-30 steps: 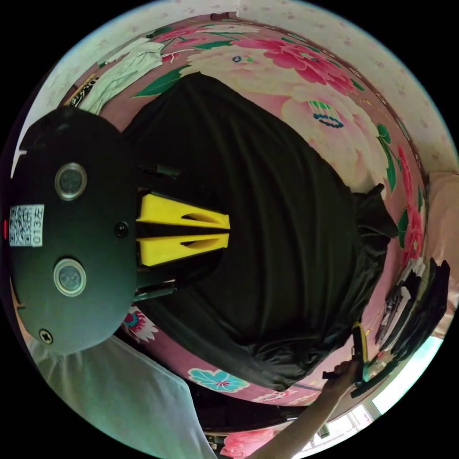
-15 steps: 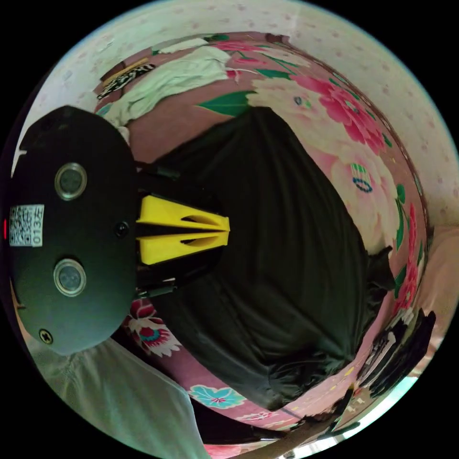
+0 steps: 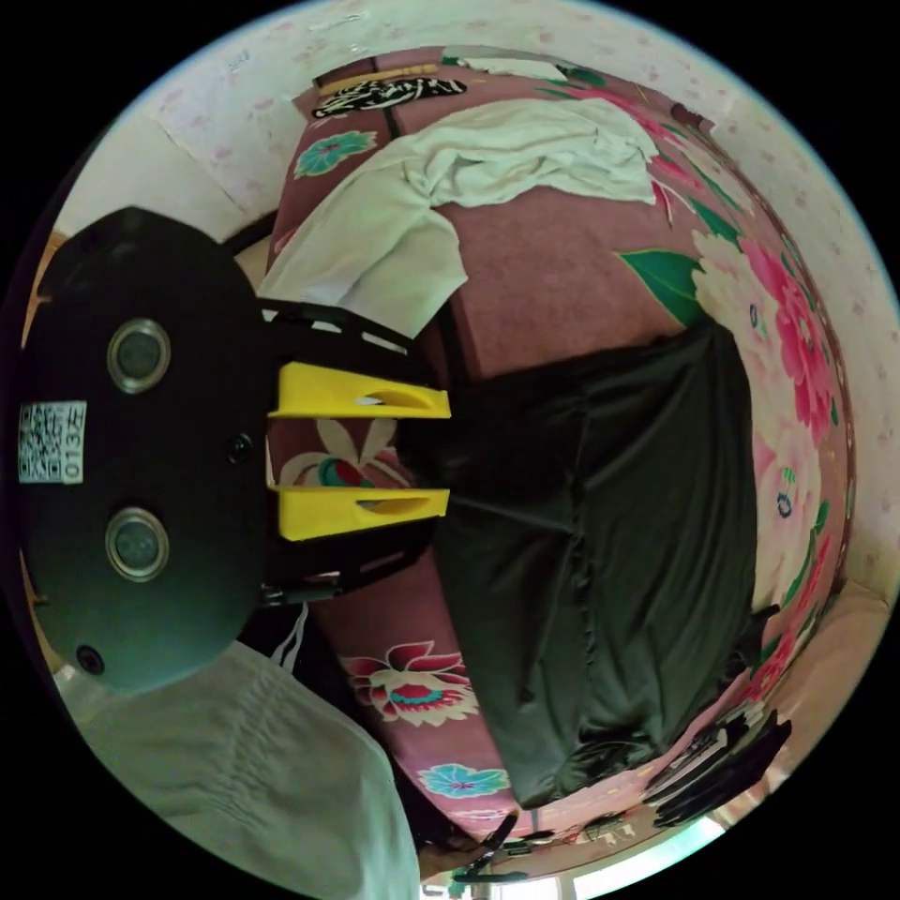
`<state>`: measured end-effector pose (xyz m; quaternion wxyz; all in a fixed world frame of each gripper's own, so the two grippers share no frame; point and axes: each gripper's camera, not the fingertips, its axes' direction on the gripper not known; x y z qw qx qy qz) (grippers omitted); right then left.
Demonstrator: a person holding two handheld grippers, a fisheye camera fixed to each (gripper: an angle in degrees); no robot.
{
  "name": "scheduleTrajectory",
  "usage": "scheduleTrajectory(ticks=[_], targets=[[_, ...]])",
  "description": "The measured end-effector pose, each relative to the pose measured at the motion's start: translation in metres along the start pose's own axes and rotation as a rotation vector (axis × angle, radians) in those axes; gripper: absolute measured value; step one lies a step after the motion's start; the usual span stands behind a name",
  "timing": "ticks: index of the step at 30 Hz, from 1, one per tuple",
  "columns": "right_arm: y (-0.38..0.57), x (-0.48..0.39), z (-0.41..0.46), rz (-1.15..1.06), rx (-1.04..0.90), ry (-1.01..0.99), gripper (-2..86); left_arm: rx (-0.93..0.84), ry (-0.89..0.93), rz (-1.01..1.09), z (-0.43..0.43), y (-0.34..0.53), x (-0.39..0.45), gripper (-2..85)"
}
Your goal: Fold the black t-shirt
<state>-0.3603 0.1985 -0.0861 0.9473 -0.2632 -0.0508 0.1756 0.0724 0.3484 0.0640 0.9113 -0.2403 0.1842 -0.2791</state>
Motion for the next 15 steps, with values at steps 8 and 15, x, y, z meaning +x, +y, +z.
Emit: scheduleTrajectory(ticks=[8, 15], targets=[[-0.016, -0.026, 0.009, -0.005, -0.051, 0.021, 5.6, -0.073, 0.050, 0.082, 0.024, -0.011, -0.026, 1.2], [-0.034, -0.046, -0.003, -0.186, -0.127, 0.098, 0.8, -0.116, 0.117, 0.260, 0.014, -0.006, -0.054, 0.6]])
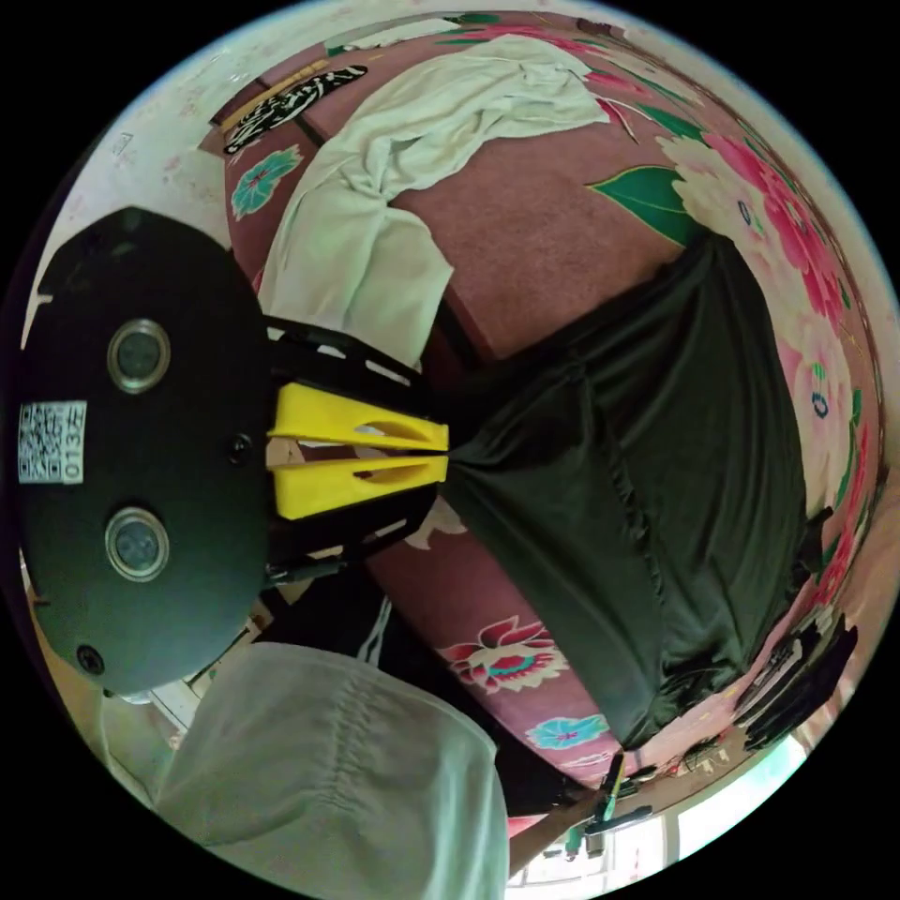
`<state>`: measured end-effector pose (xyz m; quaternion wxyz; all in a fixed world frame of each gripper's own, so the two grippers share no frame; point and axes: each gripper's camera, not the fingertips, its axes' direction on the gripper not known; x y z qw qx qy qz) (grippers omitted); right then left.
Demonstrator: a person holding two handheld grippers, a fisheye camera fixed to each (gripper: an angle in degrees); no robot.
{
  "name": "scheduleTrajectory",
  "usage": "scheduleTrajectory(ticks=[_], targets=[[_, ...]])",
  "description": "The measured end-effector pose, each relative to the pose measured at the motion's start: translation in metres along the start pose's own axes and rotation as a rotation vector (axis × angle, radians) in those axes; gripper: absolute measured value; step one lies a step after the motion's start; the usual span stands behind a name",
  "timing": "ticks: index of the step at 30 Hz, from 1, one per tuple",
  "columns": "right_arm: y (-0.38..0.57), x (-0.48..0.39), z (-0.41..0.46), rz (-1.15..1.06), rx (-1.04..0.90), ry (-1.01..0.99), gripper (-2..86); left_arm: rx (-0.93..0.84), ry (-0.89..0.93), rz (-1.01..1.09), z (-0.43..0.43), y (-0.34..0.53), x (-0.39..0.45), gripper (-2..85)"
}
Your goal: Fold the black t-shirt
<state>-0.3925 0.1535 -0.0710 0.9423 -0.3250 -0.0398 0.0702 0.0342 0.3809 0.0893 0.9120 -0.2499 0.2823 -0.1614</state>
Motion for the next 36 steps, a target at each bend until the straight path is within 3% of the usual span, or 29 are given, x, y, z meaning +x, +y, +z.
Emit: scheduleTrajectory(ticks=[8, 13, 16, 19, 23, 29, 36], targets=[[-0.019, -0.016, 0.002, -0.083, -0.051, 0.020, 0.9, -0.106, 0.159, -0.075, 0.035, 0.011, -0.035, 4.9], [-0.018, -0.026, -0.048, -0.021, 0.141, 0.044, 0.6, 0.051, 0.097, -0.145, 0.002, 0.025, -0.043, 5.7], [-0.032, -0.076, -0.069, -0.160, 0.249, -0.157, 0.3, 0.113, 0.062, -0.060, -0.006, -0.001, -0.027, 5.6], [-0.060, -0.151, -0.064, -0.355, 0.214, -0.272, 0.4, 0.075, -0.082, 0.039, 0.002, -0.044, -0.004, 6.0], [-0.084, -0.255, -0.056, -0.645, 0.233, -0.229, 1.4, 0.003, -0.242, 0.167, 0.020, -0.083, 0.018, 7.6], [-0.094, -0.335, -0.039, -0.981, 0.211, -0.071, 2.8, -0.038, -0.248, 0.182, 0.025, -0.099, 0.021, 3.8], [-0.101, -0.353, -0.037, -1.058, 0.165, -0.126, 2.9, -0.029, -0.269, 0.151, 0.023, -0.101, 0.028, 0.0]])
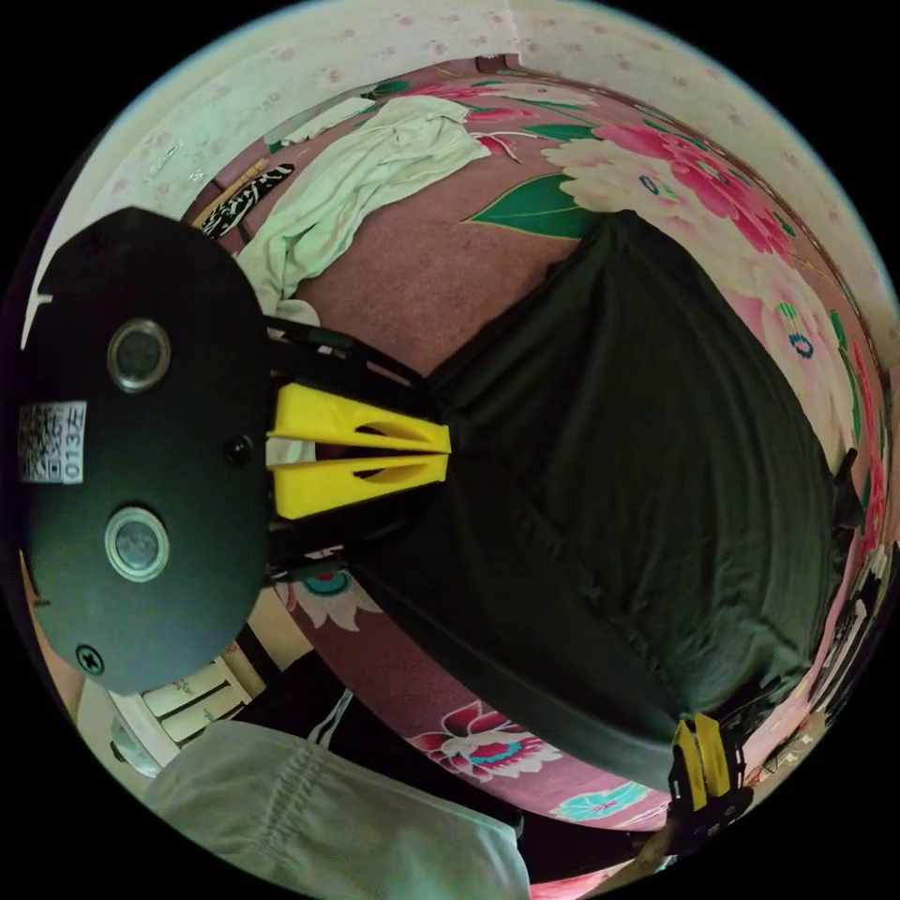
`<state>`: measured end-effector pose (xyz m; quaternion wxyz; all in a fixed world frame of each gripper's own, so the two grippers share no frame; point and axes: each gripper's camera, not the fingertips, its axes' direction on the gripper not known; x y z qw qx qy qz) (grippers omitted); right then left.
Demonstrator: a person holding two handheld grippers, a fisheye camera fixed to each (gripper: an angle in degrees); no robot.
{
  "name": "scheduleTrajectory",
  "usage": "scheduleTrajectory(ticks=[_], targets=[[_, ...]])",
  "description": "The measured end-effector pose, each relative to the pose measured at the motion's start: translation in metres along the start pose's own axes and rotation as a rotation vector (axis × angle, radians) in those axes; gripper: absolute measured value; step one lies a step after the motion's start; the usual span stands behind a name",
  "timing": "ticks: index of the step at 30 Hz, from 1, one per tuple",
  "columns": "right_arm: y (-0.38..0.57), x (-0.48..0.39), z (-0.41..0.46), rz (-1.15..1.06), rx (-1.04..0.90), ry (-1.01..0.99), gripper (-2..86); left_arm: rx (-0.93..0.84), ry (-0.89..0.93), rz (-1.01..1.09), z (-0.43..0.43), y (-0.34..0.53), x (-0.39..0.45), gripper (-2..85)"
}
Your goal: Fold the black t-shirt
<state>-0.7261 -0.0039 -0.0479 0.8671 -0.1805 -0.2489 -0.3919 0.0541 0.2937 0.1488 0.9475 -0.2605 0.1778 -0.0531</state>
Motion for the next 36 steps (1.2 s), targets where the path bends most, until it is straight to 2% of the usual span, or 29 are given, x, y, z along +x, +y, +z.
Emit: scheduleTrajectory(ticks=[2, 7, 14, 19, 22, 26, 29, 32, 36], targets=[[-0.006, -0.003, 0.008, -0.031, -0.052, 0.019, 1.7, 0.004, 0.023, -0.027, 0.000, -0.003, -0.002, -0.1], [-0.019, -0.004, 0.001, -0.026, -0.037, 0.069, 0.3, 0.011, 0.002, -0.034, -0.008, -0.012, 0.002, -0.3], [-0.016, 0.017, 0.006, 0.110, -0.021, 0.049, 0.9, -0.019, 0.016, -0.081, -0.010, -0.017, 0.000, -0.2], [0.011, 0.035, -0.025, 0.309, 0.120, 0.015, 1.4, 0.036, 0.044, -0.193, -0.030, 0.004, -0.010, 0.3], [0.026, 0.026, -0.036, 0.306, 0.155, -0.074, 0.7, 0.084, 0.127, -0.087, -0.041, 0.009, 0.012, 0.4], [0.041, 0.000, -0.022, 0.256, 0.076, -0.073, 0.0, 0.020, 0.110, 0.051, -0.031, 0.005, 0.053, 0.4], [0.055, -0.004, -0.006, 0.299, 0.021, -0.095, -0.1, -0.100, 0.093, 0.046, -0.009, -0.002, 0.061, 0.1], [0.070, -0.003, 0.004, 0.335, -0.013, -0.063, -0.2, -0.058, 0.169, -0.027, -0.012, 0.000, 0.050, -0.1], [0.094, 0.010, -0.015, 0.451, 0.055, -0.028, -0.1, -0.056, 0.137, -0.088, -0.025, 0.006, 0.041, -0.2]])
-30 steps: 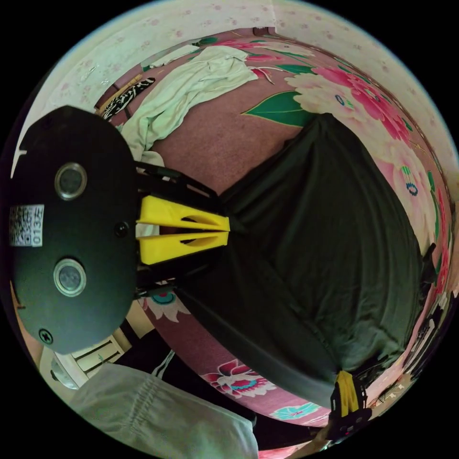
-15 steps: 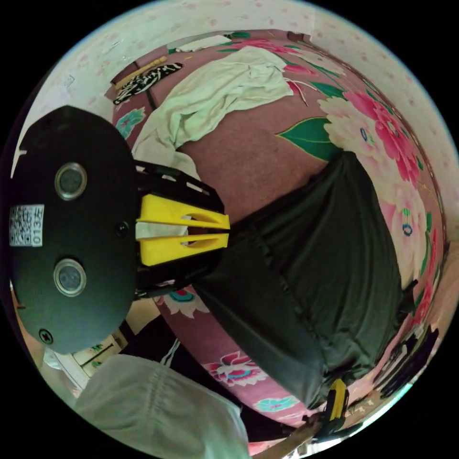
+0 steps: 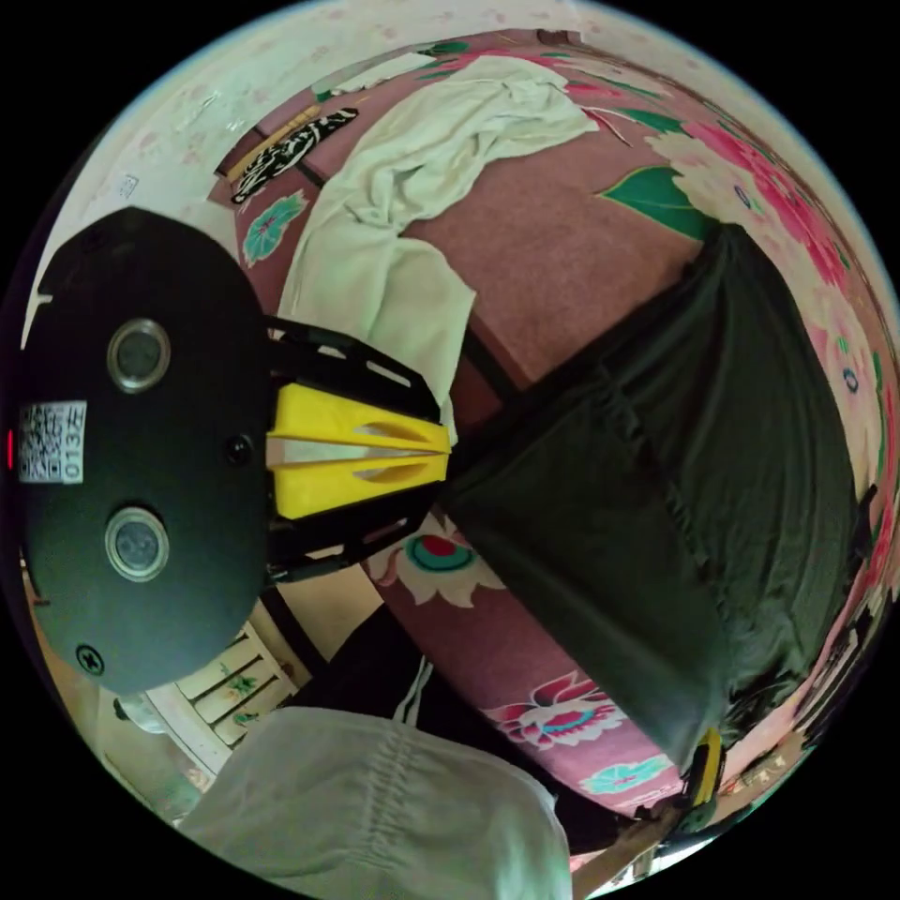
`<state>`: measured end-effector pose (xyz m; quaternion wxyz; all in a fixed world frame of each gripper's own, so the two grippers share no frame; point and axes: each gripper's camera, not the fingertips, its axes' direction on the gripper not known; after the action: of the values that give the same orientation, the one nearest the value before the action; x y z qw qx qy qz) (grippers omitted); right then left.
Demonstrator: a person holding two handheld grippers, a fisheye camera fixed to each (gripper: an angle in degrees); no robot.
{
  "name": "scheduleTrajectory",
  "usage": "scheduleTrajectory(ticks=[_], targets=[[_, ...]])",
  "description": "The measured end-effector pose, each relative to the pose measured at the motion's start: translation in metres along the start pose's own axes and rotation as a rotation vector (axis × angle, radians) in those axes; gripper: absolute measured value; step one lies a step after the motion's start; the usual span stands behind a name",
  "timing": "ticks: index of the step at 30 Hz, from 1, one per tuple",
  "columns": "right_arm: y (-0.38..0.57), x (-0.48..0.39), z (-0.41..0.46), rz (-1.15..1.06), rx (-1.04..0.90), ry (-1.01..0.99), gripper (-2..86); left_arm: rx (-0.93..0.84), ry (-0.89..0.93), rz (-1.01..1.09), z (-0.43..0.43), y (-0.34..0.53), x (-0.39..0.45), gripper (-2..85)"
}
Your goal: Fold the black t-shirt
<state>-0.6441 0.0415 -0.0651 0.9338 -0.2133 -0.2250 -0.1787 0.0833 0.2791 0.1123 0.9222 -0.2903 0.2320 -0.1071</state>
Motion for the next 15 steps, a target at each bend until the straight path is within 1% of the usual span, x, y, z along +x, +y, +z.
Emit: scheduleTrajectory(ticks=[2, 4, 6, 8, 10, 12, 15], targets=[[0.014, 0.026, -0.019, 0.124, 0.085, 0.077, 0.2, 0.073, -0.037, -0.010, -0.018, -0.009, 0.006, -0.2], [0.027, 0.052, -0.030, 0.234, 0.128, 0.150, 0.6, 0.157, -0.017, 0.030, -0.032, -0.027, 0.018, -0.1], [0.037, 0.081, -0.036, 0.310, 0.119, 0.168, 1.4, 0.212, 0.024, 0.098, -0.042, -0.055, 0.036, 0.1], [0.048, 0.118, -0.038, 0.379, 0.080, 0.168, 3.7, 0.294, 0.105, 0.200, -0.054, -0.099, 0.066, 0.8], [0.057, 0.139, -0.037, 0.402, 0.059, 0.157, 6.0, 0.345, 0.145, 0.288, -0.063, -0.135, 0.094, 2.0], [0.063, 0.150, -0.035, 0.380, 0.029, 0.130, 7.7, 0.384, 0.125, 0.368, -0.073, -0.170, 0.124, 4.1], [0.074, 0.149, -0.032, 0.269, -0.007, 0.133, 8.7, 0.418, 0.183, 0.472, -0.089, -0.227, 0.168, 7.6]])
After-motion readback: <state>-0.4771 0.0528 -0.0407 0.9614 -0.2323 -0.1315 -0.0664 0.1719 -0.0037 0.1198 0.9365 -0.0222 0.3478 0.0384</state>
